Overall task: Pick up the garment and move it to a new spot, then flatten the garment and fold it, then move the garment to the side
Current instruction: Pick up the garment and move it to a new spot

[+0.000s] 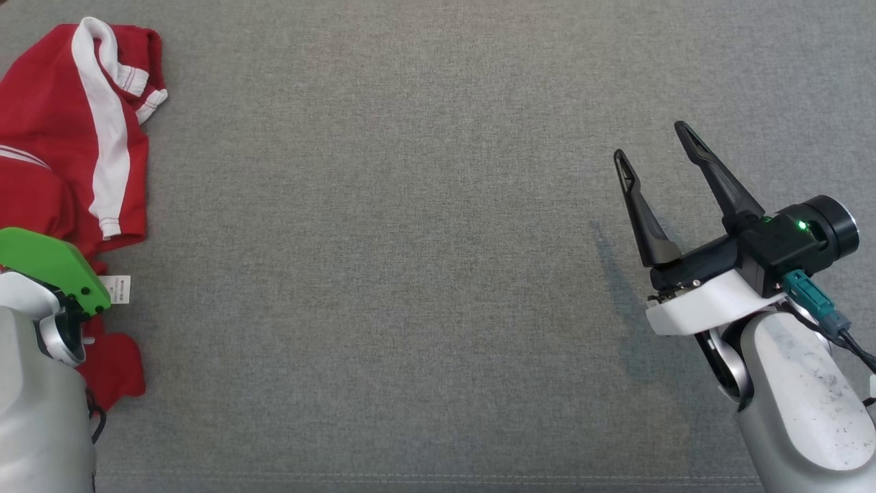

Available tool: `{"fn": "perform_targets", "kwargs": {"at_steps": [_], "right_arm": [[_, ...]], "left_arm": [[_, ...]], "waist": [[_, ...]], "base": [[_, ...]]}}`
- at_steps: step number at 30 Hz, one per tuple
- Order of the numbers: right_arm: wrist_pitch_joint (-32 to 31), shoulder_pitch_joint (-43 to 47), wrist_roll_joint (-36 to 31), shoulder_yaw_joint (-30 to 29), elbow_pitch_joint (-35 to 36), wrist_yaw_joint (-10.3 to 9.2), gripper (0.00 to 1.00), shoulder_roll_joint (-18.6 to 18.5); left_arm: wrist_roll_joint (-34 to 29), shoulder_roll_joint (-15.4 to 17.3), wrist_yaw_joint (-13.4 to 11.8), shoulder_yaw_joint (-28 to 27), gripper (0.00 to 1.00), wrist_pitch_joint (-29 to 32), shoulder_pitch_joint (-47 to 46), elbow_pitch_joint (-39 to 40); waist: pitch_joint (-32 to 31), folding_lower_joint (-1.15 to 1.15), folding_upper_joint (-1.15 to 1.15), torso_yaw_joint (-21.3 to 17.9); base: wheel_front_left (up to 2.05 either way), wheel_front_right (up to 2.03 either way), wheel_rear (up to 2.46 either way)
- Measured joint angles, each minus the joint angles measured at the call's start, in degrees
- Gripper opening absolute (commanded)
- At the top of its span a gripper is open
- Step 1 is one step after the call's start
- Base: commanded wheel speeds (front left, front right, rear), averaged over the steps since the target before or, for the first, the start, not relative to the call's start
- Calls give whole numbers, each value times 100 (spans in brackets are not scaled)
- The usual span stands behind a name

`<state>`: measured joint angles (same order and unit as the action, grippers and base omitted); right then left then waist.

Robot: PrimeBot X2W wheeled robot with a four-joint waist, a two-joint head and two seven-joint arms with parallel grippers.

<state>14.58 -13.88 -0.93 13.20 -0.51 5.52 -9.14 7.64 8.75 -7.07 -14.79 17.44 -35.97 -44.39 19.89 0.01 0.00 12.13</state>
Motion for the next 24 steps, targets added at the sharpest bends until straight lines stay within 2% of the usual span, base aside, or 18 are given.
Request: {"fn": "perform_targets", "kwargs": {"at_steps": [3,4,6,13,24], "right_arm": [[0,-3,0,-10,-1,0,100,-11],[0,-3,1,-22,-1,0,100,-16],[0,-3,1,-42,-1,0,100,-32],[0,-4,3,-146,-4,-15,100,-41],[0,1,87,-186,-67,-68,100,-2]], "left_arm": [[-100,-3,0,-33,100,-1,-96,-120],[-115,-5,0,-37,80,-2,-112,-151],[-136,-22,0,-47,0,-11,-153,-192],[-227,-75,0,-40,0,-243,-273,-254],[-283,-100,9,189,0,-953,-449,-42]], "waist": [[57,0,0,-37],[70,0,0,-45],[87,0,0,-51],[77,0,0,-8],[-174,0,0,184]], "base": [[0,0,0],[0,0,0],[0,0,0],[0,0,0],[0,0,0]]}}
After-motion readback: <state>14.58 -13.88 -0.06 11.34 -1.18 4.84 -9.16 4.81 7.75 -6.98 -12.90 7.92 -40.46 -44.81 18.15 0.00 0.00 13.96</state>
